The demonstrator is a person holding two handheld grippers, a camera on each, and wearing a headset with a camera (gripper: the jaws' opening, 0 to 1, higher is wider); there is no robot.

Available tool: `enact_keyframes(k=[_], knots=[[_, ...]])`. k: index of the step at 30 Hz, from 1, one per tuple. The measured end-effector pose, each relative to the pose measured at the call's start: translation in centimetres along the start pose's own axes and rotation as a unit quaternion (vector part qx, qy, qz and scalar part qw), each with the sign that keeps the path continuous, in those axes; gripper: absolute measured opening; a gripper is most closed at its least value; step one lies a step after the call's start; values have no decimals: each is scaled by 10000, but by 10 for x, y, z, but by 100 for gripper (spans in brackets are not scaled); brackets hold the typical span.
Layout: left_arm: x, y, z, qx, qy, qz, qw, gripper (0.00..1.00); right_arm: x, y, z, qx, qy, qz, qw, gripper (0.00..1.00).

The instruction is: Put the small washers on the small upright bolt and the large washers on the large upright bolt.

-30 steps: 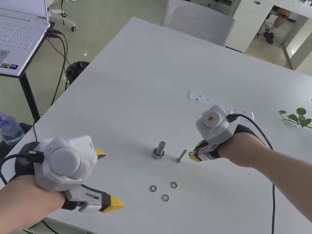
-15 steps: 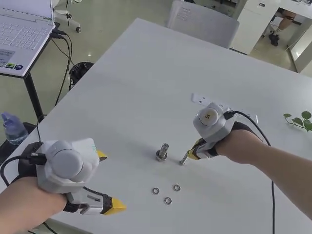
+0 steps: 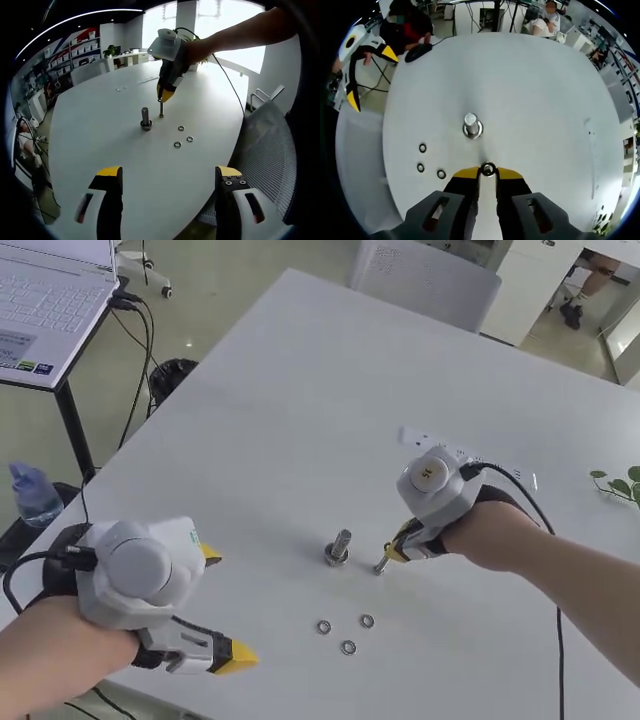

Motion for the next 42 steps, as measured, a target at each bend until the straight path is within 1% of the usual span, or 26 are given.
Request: enact_keyframes(k=[4,8,14,16,18,21,24,30,33,42], knots=[[1,1,2,6,-15,-13,10000,75,0,0,-1,-53,38,-25,10000,12],[2,0,3,22,-7,-22,10000,75,0,0,-1,-33,59,-11,10000,12],[2,0,1,-10,2,-37,10000,74,-2,-1,-4,-105,110,-39,9999,12],[2,1,0,3,13,-26,10000,74,-1,0,-7,-115,138,-4,9998,12],[3,1,0,-20,9,-30,10000,74,0,-1,-8,-131,158,-30,9998,12],[3,1,0,-20,9,-30,10000,74,-1,0,-4,-132,96,-46,9999,12],[4,-1,0,2,21,-40,10000,74,-1,1,-2,-121,112,-16,9999,12],[4,-1,0,-15,-4,-42,10000,74,0,1,-3,-128,135,-36,9998,12],[4,-2,-2,-6,24,-43,10000,74,0,0,-4,-140,155,-61,9998,12],[3,0,-2,-9,12,-39,10000,74,2,1,-5,-121,193,-38,9997,12]])
Point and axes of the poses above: the centre of the closed fingertips' face, and the gripper's own axes: x roughly forward along the fingers, y roughly to its left, z roughly out of its top, the point moved 1 cm from there along -x, roughly backward along the fingers, and after that the axes turned 15 degrees about y, right-handed, at the moved point
